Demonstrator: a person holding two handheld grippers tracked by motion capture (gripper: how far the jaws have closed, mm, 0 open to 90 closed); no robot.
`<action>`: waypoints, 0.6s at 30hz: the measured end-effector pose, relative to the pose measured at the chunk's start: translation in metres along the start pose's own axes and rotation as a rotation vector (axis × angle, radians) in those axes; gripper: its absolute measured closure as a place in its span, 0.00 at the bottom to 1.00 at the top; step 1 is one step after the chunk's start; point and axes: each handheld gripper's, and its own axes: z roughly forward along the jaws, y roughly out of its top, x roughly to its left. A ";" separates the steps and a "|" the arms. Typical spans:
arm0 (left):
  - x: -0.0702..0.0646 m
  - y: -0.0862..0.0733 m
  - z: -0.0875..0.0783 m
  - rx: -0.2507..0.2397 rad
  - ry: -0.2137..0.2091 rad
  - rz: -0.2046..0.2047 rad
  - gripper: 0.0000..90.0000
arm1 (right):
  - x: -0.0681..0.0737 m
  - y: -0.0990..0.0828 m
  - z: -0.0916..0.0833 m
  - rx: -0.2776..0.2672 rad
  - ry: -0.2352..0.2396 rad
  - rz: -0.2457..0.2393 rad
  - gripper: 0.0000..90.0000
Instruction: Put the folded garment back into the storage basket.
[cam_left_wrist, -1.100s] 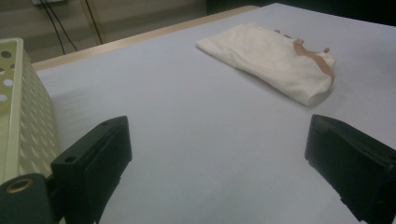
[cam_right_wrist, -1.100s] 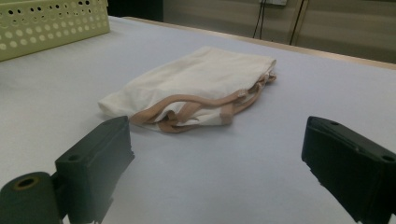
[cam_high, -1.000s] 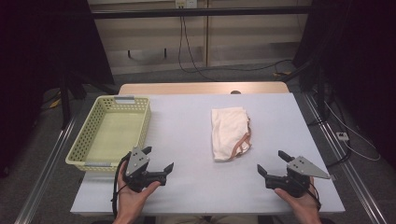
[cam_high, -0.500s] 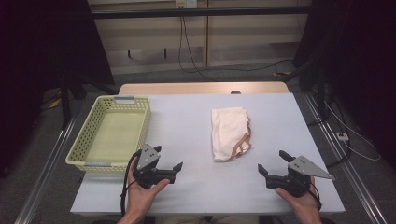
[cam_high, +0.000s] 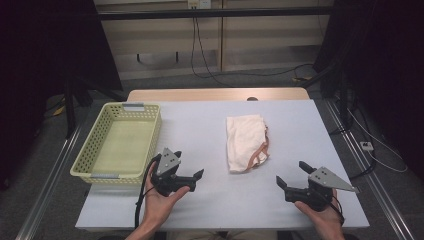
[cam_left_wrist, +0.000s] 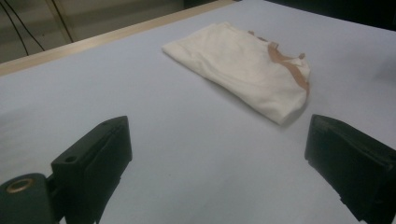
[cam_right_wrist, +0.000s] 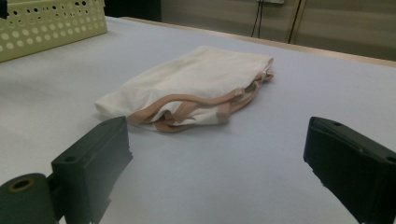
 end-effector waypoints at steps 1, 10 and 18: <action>0.000 0.001 0.001 0.004 0.001 0.005 0.08 | 0.000 0.000 0.000 0.000 0.000 0.000 0.08; -0.002 0.016 0.014 0.020 -0.018 -0.007 0.08 | 0.000 0.000 0.000 0.003 -0.006 0.005 0.08; -0.001 0.021 0.025 0.038 -0.032 -0.010 0.09 | 0.000 0.000 0.000 0.004 -0.003 0.006 0.08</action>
